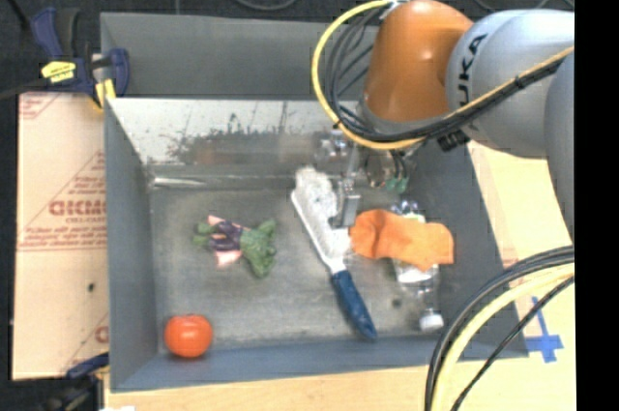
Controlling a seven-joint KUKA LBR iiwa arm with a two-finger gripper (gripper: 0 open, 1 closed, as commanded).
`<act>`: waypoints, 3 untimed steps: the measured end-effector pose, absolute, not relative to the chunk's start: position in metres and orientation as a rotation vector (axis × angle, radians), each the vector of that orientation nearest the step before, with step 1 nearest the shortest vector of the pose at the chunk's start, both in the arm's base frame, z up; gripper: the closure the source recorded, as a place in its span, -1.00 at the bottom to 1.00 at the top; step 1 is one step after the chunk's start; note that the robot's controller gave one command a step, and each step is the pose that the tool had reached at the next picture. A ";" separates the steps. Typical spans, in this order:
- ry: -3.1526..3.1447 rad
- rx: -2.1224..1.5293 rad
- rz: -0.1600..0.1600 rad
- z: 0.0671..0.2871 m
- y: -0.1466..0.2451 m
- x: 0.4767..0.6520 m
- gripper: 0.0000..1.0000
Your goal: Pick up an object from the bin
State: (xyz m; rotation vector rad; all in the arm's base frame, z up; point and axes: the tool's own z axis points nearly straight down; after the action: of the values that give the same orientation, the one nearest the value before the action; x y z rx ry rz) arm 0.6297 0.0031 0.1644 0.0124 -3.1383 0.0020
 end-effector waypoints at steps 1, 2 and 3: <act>-3.145 0.012 0.002 0.169 0.003 0.631 -1.00; -3.147 0.088 0.003 0.150 0.001 0.613 -1.00; -3.149 0.087 0.001 0.117 -0.034 0.608 -1.00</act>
Offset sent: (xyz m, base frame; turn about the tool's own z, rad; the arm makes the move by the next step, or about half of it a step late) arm -0.0457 -0.0061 -0.0484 -0.1310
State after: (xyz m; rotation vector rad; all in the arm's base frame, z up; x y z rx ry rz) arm 0.6085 -0.0338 0.1171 0.0874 -3.1486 0.0006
